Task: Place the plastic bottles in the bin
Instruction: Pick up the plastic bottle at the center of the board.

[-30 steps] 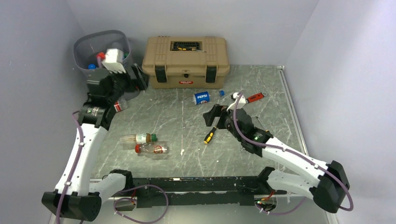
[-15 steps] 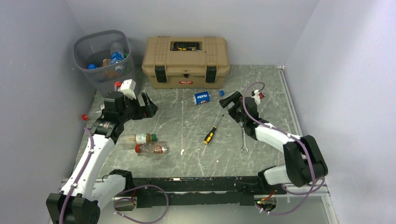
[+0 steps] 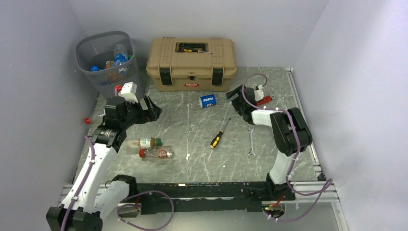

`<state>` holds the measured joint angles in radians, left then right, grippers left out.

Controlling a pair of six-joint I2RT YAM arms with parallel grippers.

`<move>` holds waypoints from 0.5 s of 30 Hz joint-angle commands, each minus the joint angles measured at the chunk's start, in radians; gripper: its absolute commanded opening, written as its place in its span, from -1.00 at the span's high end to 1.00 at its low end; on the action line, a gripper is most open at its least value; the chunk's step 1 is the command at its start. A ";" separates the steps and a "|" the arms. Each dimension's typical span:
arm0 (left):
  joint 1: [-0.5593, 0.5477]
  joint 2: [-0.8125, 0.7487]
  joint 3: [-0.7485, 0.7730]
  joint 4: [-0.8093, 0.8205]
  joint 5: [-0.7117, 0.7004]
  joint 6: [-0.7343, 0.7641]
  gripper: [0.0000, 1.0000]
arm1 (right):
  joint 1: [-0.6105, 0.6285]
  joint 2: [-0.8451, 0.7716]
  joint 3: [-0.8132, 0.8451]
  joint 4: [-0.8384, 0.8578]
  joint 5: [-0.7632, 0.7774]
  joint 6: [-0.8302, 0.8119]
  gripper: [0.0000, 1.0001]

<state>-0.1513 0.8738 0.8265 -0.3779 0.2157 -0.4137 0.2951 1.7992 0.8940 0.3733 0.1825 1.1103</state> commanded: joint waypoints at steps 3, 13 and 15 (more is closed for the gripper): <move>-0.004 -0.002 0.000 0.033 0.008 -0.019 -0.99 | 0.000 0.078 0.091 0.056 0.046 0.032 -0.82; -0.004 -0.002 -0.004 0.037 0.010 -0.023 -0.99 | -0.003 0.205 0.158 0.048 0.054 0.080 -0.68; -0.004 -0.002 -0.004 0.038 0.010 -0.024 -0.99 | -0.003 0.224 0.161 0.051 0.054 0.088 -0.64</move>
<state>-0.1524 0.8764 0.8242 -0.3782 0.2157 -0.4171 0.2958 1.9804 1.0332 0.4122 0.2096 1.1694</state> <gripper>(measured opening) 0.995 0.836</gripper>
